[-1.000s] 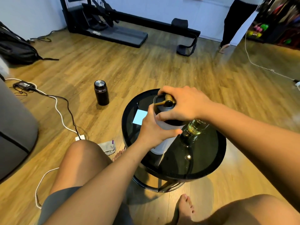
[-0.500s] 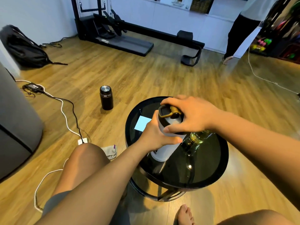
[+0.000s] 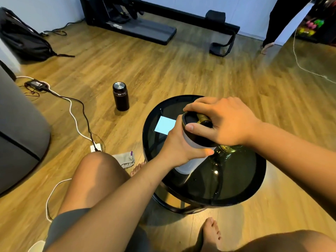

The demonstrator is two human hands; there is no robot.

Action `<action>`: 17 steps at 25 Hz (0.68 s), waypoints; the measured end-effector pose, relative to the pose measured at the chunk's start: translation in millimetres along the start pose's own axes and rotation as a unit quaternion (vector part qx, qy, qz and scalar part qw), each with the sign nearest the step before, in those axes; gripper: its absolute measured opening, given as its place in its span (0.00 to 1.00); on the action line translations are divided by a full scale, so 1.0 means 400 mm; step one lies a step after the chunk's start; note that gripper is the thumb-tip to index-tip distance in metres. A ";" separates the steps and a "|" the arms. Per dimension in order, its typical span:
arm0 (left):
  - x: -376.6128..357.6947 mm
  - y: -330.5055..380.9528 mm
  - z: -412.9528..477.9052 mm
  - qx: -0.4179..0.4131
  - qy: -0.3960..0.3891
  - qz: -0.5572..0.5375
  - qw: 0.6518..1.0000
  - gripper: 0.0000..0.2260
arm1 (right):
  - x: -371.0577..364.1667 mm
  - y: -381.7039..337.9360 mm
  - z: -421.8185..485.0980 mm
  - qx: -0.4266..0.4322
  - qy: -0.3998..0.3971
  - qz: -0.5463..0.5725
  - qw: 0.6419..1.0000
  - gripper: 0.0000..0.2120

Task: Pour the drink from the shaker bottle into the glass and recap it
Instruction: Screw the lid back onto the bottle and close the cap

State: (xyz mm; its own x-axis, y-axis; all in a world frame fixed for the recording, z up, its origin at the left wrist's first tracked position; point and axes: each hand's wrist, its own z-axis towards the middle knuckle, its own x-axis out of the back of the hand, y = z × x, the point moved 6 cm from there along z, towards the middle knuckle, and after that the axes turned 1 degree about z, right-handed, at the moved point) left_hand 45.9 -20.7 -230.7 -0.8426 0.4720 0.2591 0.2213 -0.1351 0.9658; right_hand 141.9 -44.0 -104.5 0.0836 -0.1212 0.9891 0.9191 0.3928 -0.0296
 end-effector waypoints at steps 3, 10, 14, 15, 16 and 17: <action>-0.004 -0.004 -0.004 0.011 0.012 -0.002 1.000 0.40 | -0.001 -0.007 0.004 -0.030 -0.004 -0.002 1.000 0.34; -0.027 0.023 -0.040 0.019 0.079 -0.017 0.997 0.41 | -0.002 -0.014 0.009 -0.225 -0.009 -0.069 0.972 0.28; -0.029 0.031 -0.056 0.017 0.109 -0.020 0.994 0.41 | 0.001 -0.007 -0.004 -0.253 0.014 -0.045 0.966 0.28; -0.026 0.038 -0.057 0.013 0.097 -0.007 0.995 0.40 | 0.005 -0.005 -0.005 -0.222 -0.002 -0.033 0.974 0.28; -0.023 0.043 -0.059 0.010 0.081 0.006 0.997 0.39 | 0.012 -0.004 -0.006 -0.184 -0.021 -0.017 0.982 0.29; -0.021 0.048 -0.059 0.008 0.066 0.015 0.998 0.40 | 0.029 -0.004 -0.007 -0.149 -0.031 -0.003 0.988 0.30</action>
State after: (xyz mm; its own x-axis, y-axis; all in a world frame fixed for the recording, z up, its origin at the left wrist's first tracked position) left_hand 45.5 -47.6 -214.6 -0.8924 0.3496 0.2854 0.2540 -0.1336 0.9579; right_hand 142.5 -48.4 -93.4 0.0621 -0.0639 0.9960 0.9928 0.1059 -0.0551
